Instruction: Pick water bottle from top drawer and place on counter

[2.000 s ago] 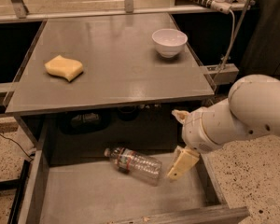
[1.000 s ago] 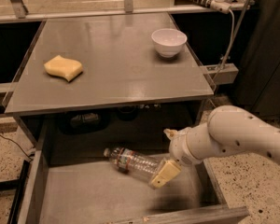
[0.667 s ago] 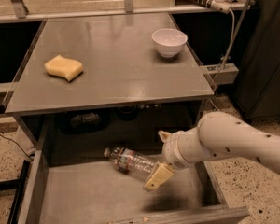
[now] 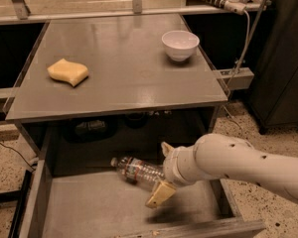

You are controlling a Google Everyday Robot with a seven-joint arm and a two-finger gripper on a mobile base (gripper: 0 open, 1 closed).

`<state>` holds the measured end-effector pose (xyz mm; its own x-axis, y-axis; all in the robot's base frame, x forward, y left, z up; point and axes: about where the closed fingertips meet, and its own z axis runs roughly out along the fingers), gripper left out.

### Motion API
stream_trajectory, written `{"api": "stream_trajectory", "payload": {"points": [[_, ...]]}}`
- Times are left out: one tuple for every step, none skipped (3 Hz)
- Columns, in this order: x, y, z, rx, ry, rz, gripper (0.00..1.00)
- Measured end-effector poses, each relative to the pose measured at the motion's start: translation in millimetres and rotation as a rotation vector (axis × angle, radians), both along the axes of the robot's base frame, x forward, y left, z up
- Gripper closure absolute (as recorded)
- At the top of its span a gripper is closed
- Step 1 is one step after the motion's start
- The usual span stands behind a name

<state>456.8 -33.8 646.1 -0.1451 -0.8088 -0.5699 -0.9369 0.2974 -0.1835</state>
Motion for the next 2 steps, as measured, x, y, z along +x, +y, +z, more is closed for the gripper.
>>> {"api": "stream_trajectory", "payload": {"points": [[2, 0, -13, 0.023, 0.009, -0.013, 0.00], [3, -1, -25, 0.065, 0.031, -0.031, 0.00]]}}
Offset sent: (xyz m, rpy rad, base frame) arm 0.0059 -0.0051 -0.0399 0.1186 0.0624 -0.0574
